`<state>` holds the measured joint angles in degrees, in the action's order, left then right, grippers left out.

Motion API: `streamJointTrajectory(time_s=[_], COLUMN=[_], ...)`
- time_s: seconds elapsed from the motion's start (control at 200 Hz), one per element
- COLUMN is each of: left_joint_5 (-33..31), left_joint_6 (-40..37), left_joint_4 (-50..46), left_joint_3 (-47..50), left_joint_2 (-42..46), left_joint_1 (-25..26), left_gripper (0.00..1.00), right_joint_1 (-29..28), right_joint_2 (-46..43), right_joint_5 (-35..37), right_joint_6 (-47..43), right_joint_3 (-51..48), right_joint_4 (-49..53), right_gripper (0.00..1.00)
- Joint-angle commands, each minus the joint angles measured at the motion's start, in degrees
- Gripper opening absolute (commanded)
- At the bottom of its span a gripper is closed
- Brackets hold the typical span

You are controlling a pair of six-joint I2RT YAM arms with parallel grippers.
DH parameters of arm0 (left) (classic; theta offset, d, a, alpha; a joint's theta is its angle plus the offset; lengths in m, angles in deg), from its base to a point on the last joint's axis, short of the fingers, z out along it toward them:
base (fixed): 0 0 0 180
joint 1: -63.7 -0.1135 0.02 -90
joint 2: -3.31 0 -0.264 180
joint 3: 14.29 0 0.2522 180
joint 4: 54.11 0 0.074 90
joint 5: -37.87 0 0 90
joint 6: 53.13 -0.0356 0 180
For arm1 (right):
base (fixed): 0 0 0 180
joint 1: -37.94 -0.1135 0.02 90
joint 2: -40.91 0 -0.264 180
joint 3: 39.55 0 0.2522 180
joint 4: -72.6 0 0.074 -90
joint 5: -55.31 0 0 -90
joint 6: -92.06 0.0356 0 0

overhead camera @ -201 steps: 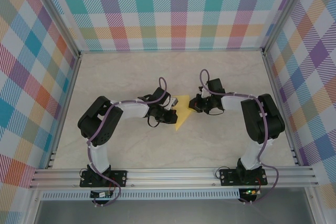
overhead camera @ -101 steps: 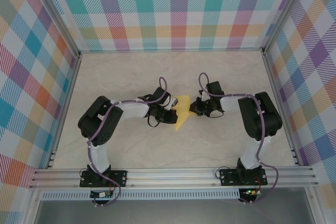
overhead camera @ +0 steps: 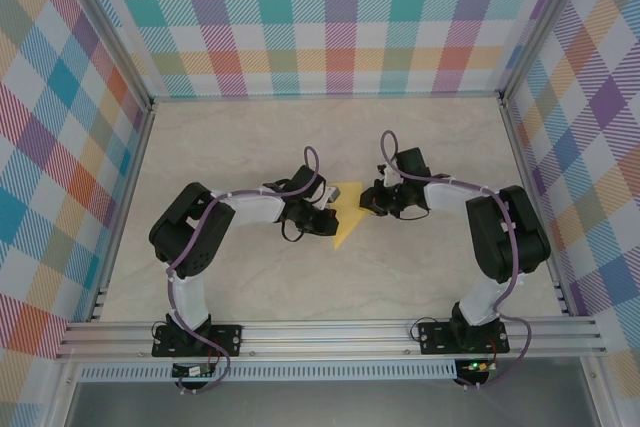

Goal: Fold a paper plane with a square sheet of paper (pick it up from the middle)
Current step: Third fold the triangle at the center of the table.

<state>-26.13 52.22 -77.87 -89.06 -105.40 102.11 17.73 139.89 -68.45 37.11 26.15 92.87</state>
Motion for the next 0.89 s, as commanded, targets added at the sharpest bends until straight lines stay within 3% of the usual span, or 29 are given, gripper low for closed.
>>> streamJointTrajectory(time_s=[0.0,0.275,0.52,0.79,0.835,0.89], left_joint_5=[-1.2,-1.4,-3.1,-11.8,-12.9,-9.9], left_joint_6=[-0.9,-0.9,1.6,15.4,18.0,20.0], left_joint_4=[-5.0,-5.0,-4.2,0.2,-0.1,3.5], left_joint_3=[0.5,0.5,0.9,7.1,7.3,8.4], left_joint_2=[-2.7,-2.7,0.7,12.5,13.5,14.4], left_joint_1=[-0.1,-0.1,-0.1,-1.2,-1.1,-0.9], left_gripper=[0.05,0.08,0.26,0.42,0.41,0.37], right_joint_1=[-0.9,-1.9,-2.0,-2.1,-2.1,-2.1], right_joint_2=[2.7,8.9,10.7,9.0,9.0,9.1], right_joint_5=[-4.2,-4.0,2.1,3.6,3.7,3.7], right_joint_6=[-0.6,-2.3,-1.4,1.1,1.3,1.5], right_joint_3=[2.0,4.0,2.0,0.8,0.8,0.9], right_joint_4=[-0.7,0.9,1.5,1.0,1.0,1.1], right_gripper=[0.07,0.06,0.04,0.04,0.04,0.04])
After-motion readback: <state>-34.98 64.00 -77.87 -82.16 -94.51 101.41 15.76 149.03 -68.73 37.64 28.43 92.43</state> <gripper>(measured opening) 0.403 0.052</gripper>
